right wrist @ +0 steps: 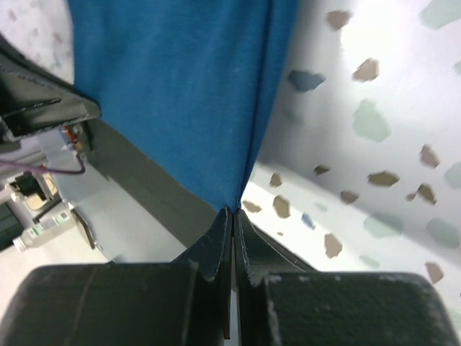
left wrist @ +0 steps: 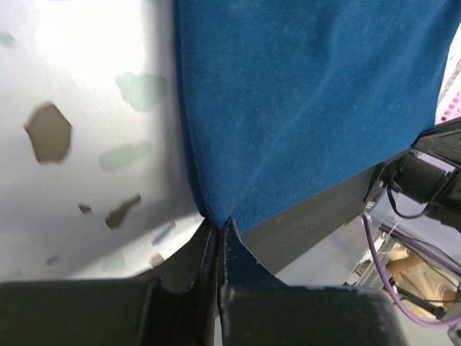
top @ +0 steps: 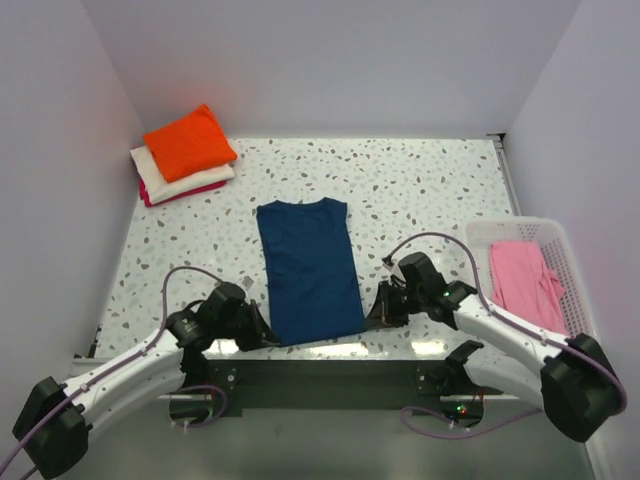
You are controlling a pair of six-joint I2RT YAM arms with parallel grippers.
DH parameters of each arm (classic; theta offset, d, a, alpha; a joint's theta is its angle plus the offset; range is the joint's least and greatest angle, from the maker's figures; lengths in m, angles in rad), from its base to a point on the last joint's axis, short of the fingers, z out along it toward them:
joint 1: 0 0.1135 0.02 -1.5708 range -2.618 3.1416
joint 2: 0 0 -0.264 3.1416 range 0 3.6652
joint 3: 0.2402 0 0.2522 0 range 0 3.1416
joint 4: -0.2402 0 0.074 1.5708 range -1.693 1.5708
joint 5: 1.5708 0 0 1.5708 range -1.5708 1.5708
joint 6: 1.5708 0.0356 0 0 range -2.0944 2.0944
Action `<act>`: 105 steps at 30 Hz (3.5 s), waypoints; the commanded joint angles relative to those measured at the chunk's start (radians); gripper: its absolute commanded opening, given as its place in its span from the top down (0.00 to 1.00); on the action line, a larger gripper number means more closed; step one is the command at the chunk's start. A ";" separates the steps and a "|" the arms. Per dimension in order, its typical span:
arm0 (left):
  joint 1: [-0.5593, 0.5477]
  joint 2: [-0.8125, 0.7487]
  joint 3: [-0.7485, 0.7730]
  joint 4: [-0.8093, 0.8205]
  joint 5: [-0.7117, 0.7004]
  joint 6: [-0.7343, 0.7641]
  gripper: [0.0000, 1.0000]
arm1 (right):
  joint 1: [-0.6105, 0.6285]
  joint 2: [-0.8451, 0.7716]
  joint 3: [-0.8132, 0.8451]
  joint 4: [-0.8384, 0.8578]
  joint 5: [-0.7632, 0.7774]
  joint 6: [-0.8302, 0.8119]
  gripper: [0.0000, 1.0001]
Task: Fold and stack the t-shirts
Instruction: Fold the tshirt
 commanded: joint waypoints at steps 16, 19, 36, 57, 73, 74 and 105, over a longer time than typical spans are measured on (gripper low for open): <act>-0.043 0.094 0.459 -0.206 -0.136 0.074 1.00 | 0.028 -0.139 0.332 -0.357 0.241 -0.115 1.00; -0.009 0.134 0.507 -0.187 -0.114 0.116 1.00 | 0.028 -0.062 0.413 -0.346 0.256 -0.106 1.00; 0.442 0.721 0.904 0.107 0.140 0.380 1.00 | -0.141 0.698 1.174 -0.245 0.221 -0.201 1.00; 0.683 1.122 0.987 0.448 0.186 0.335 0.45 | -0.284 1.029 1.401 -0.136 0.269 -0.249 0.39; 0.531 1.275 1.076 0.404 0.065 0.418 0.88 | -0.107 1.153 1.430 -0.197 0.569 -0.387 0.47; 0.537 1.285 1.094 0.388 0.015 0.433 0.89 | -0.107 1.162 1.433 -0.210 0.585 -0.390 0.47; 0.597 1.182 1.082 0.313 0.016 0.447 0.82 | -0.163 0.831 0.936 -0.113 0.485 -0.231 0.90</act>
